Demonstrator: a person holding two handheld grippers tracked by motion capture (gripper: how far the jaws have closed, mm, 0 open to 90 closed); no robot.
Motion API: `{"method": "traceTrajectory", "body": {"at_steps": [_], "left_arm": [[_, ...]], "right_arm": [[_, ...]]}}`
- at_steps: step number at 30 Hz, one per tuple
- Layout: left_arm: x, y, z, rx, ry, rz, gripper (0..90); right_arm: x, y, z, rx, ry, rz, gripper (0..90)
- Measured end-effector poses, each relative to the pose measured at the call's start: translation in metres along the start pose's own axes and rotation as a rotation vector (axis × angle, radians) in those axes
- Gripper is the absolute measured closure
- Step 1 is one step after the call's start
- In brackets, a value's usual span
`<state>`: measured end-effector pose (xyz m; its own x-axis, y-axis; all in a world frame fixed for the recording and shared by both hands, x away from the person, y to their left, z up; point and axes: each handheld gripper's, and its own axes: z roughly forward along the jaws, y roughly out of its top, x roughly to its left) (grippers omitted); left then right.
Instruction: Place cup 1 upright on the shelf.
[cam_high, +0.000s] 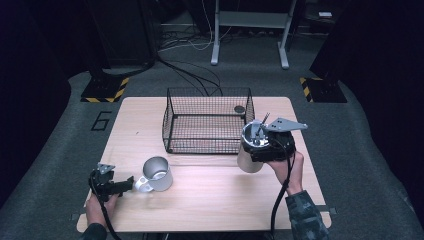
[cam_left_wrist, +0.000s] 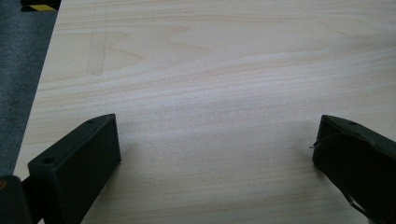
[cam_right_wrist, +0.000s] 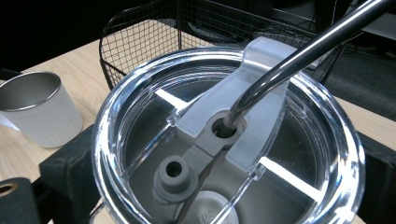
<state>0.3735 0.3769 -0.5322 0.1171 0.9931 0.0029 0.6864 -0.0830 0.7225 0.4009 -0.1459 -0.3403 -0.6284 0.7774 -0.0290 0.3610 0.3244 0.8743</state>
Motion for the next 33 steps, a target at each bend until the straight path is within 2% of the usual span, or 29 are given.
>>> {"method": "traceTrajectory", "body": {"at_steps": [3, 4, 13, 16, 19, 23, 33], "left_arm": [[0.000, 0.000, 0.000, 0.000, 0.000, 0.000, 0.6], [0.000, 0.000, 0.000, 0.000, 0.000, 0.000, 0.6], [0.000, 0.000, 0.000, 0.000, 0.000, 0.000, 0.6], [0.000, 0.000, 0.000, 0.000, 0.000, 0.000, 0.6], [0.000, 0.000, 0.000, 0.000, 0.000, 0.000, 0.6], [0.000, 0.000, 0.000, 0.000, 0.000, 0.000, 0.6], [0.000, 0.000, 0.000, 0.001, 0.000, 0.001, 0.6]], "right_arm": [[-0.001, 0.004, 0.001, -0.002, 0.000, -0.015, 3.5], [0.000, 0.005, 0.001, -0.002, -0.002, -0.001, 3.5], [-0.002, 0.016, 0.003, -0.014, 0.003, -0.018, 3.5], [-0.002, 0.019, 0.004, -0.018, 0.001, 0.002, 3.5], [-0.003, 0.023, 0.005, -0.021, 0.002, -0.016, 3.5], [-0.003, 0.026, 0.006, -0.024, -0.002, -0.005, 3.5], [-0.004, 0.039, 0.006, -0.032, -0.003, -0.022, 3.5]]}}
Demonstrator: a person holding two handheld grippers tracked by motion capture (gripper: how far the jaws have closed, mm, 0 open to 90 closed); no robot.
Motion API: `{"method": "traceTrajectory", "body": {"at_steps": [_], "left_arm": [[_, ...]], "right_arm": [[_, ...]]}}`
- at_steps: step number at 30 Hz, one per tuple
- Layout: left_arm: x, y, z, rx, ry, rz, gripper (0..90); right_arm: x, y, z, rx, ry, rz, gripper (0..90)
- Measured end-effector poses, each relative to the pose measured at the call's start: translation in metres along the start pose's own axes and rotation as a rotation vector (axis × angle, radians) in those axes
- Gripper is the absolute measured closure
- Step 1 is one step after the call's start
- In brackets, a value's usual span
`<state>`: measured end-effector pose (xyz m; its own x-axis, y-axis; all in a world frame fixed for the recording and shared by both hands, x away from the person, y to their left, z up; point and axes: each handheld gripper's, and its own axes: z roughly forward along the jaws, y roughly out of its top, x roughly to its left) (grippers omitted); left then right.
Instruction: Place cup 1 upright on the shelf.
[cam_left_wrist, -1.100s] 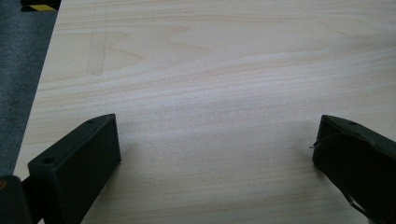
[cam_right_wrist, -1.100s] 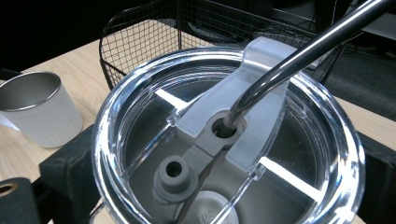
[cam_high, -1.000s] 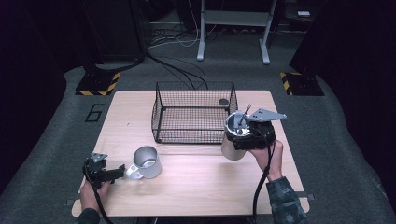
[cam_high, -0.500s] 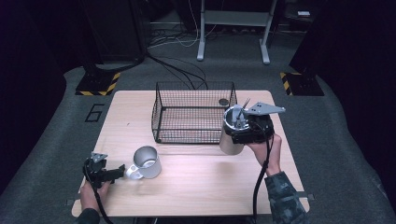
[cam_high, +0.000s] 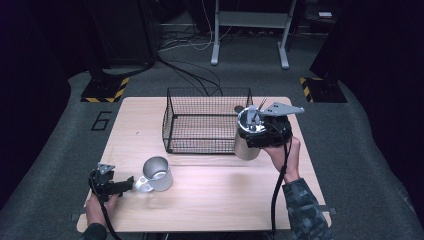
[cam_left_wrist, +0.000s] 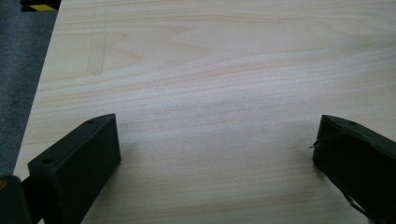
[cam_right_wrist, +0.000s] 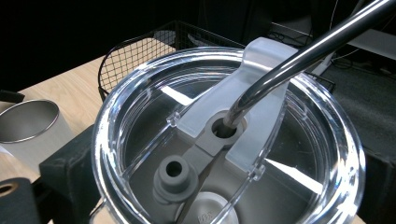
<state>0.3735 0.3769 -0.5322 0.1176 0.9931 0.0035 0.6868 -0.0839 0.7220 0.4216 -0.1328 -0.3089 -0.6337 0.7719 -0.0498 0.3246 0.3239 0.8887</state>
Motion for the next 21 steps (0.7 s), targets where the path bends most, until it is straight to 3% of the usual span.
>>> {"method": "traceTrajectory", "body": {"at_steps": [21], "left_arm": [[0.000, 0.000, 0.000, 0.001, -0.001, -0.002, 0.6]], "right_arm": [[-0.006, 0.023, 0.009, -0.001, -0.002, -0.025, 3.5]]}}
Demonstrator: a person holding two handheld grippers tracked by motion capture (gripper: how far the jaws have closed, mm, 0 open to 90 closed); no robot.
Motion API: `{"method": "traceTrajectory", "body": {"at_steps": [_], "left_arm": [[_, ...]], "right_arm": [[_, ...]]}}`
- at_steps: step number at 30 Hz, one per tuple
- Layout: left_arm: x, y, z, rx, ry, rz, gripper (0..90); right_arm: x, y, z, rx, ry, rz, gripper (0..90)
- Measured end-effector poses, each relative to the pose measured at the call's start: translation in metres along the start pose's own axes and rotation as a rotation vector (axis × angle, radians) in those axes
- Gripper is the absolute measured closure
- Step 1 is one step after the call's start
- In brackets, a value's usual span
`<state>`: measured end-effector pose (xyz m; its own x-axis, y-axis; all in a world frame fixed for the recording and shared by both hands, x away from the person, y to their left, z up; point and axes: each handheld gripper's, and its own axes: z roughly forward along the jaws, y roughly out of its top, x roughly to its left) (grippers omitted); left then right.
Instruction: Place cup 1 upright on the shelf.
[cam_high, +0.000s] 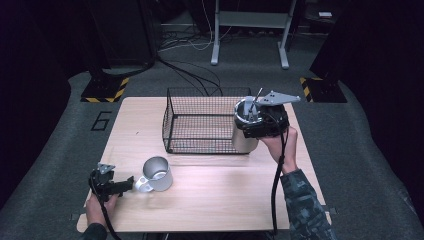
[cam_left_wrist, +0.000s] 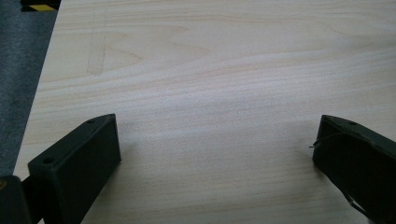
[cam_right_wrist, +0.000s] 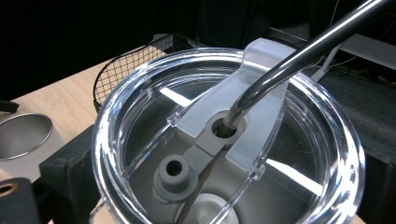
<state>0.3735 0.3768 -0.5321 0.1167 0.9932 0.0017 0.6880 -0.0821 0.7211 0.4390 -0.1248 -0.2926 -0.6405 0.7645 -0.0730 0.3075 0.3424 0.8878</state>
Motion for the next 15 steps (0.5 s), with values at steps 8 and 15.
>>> {"method": "traceTrajectory", "body": {"at_steps": [8, 15], "left_arm": [[0.000, 0.000, 0.000, 0.001, 0.000, 0.000, 0.6], [0.000, 0.000, 0.000, 0.000, 0.000, 0.000, 0.6]], "right_arm": [[-0.006, 0.007, 0.006, -0.002, -0.003, 0.011, 3.5], [-0.008, 0.013, 0.010, 0.001, -0.008, 0.009, 3.5]]}}
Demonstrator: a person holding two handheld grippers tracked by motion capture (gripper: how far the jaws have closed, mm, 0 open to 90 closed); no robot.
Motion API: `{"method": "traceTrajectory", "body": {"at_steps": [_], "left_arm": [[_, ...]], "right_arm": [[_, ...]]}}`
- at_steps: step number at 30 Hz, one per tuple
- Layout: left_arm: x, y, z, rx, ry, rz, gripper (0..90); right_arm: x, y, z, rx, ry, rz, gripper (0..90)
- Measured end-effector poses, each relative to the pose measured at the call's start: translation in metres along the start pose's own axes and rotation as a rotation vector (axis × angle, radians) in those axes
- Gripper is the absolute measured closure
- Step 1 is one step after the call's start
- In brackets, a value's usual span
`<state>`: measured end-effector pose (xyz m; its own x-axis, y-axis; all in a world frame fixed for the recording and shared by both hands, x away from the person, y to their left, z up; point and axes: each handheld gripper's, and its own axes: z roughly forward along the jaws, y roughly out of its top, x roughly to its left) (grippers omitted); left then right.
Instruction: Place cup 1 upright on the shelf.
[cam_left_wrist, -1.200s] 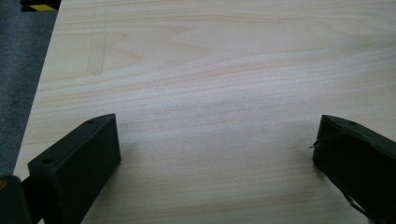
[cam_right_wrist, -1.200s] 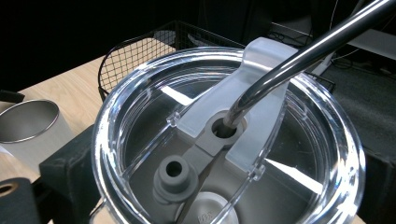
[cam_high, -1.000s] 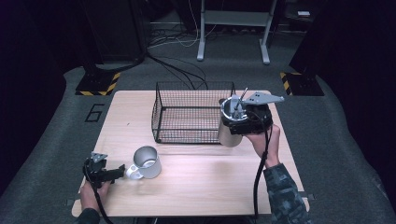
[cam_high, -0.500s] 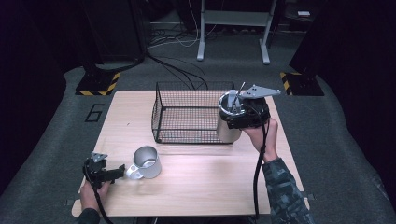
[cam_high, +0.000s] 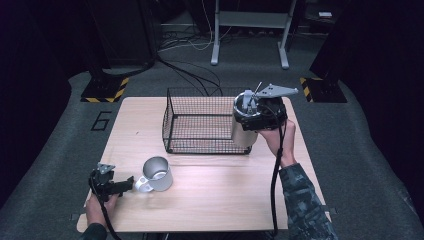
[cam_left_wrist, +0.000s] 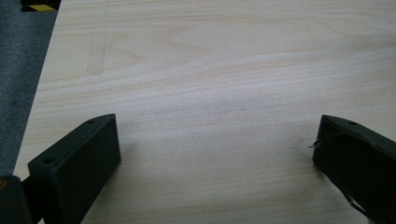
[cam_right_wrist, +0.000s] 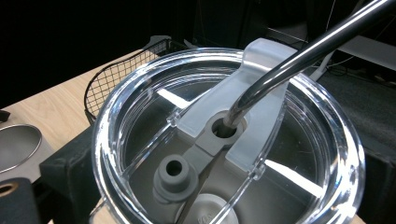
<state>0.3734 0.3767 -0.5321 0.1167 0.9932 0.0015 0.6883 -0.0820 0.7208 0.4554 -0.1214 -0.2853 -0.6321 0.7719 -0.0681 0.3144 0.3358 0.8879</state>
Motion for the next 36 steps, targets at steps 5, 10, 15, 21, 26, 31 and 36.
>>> {"method": "traceTrajectory", "body": {"at_steps": [5, 10, 15, 21, 26, 31, 36], "left_arm": [[0.000, 0.000, 0.000, 0.000, 0.000, 0.000, 0.6], [0.000, 0.000, 0.000, 0.000, 0.000, 0.000, 0.6], [0.000, 0.000, 0.000, 0.000, 0.000, 0.000, 0.6], [0.000, 0.000, 0.000, 0.000, 0.000, 0.000, 0.6], [0.000, 0.000, 0.000, 0.000, 0.000, 0.000, 0.6], [0.000, 0.000, 0.000, 0.000, 0.000, 0.000, 0.7], [0.000, 0.000, 0.000, 0.000, 0.000, 0.000, 0.7]], "right_arm": [[-0.001, 0.005, 0.005, 0.001, -0.001, 0.002, 3.5], [-0.003, 0.009, 0.010, 0.003, -0.001, -0.002, 3.5], [-0.005, 0.012, 0.017, 0.011, -0.004, 0.003, 3.5], [-0.007, 0.015, 0.024, 0.013, -0.006, 0.005, 3.5], [-0.010, 0.017, 0.030, 0.016, -0.011, 0.007, 3.5], [-0.013, 0.020, 0.038, 0.013, -0.014, 0.018, 3.5], [-0.015, 0.021, 0.051, 0.025, -0.018, 0.030, 3.5]]}}
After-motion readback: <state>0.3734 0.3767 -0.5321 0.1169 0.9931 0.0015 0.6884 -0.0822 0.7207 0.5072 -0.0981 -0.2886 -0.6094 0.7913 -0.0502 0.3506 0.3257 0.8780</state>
